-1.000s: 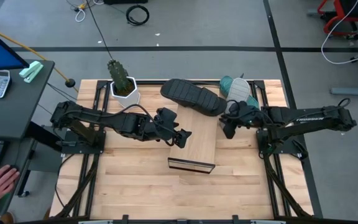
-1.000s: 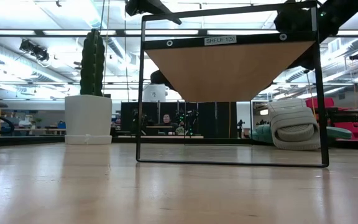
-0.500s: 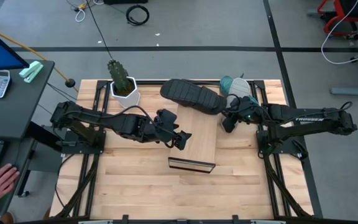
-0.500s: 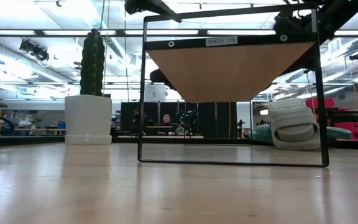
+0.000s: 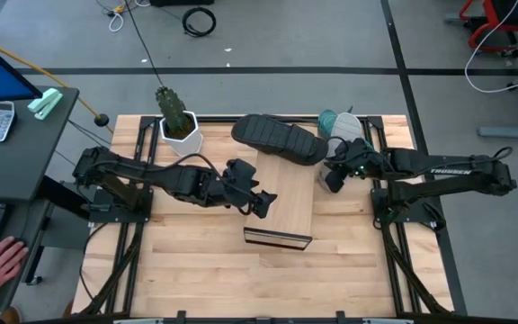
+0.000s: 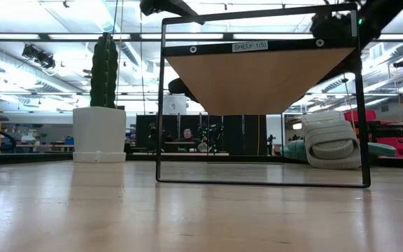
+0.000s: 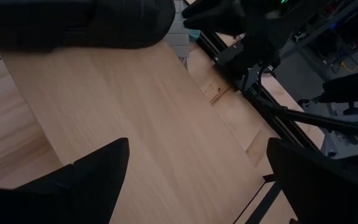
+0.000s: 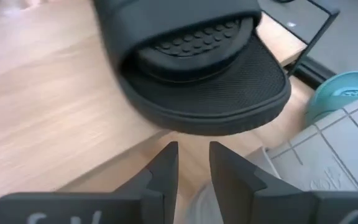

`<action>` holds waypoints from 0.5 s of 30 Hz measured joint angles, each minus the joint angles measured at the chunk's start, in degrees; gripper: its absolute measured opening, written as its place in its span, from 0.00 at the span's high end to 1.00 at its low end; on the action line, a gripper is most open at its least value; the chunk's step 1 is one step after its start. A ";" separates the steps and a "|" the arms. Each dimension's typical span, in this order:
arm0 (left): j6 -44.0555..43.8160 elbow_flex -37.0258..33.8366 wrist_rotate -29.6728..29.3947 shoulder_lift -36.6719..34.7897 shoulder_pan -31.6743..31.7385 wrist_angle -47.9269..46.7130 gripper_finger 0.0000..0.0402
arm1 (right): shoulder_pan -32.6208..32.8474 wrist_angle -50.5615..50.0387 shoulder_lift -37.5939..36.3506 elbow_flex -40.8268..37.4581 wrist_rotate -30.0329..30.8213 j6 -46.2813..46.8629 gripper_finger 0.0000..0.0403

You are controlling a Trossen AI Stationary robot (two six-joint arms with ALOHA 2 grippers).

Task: Pick and place slides into the shelf
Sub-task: Put the black slides on the shelf, then put the gray slides on the shelf

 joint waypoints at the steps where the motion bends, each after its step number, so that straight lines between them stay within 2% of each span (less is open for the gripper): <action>1: 0.12 0.00 0.00 0.00 -0.16 0.02 0.04 | 0.44 -2.72 0.00 1.82 -0.32 0.08 0.76; 8: 1.75 0.00 1.25 0.46 -0.25 0.07 0.04 | 3.57 -22.76 -0.29 14.26 -1.11 2.46 0.76; 15: 0.63 -0.07 -1.43 1.99 -0.25 -1.86 0.05 | 6.24 -29.01 -2.01 16.03 -1.06 9.28 0.76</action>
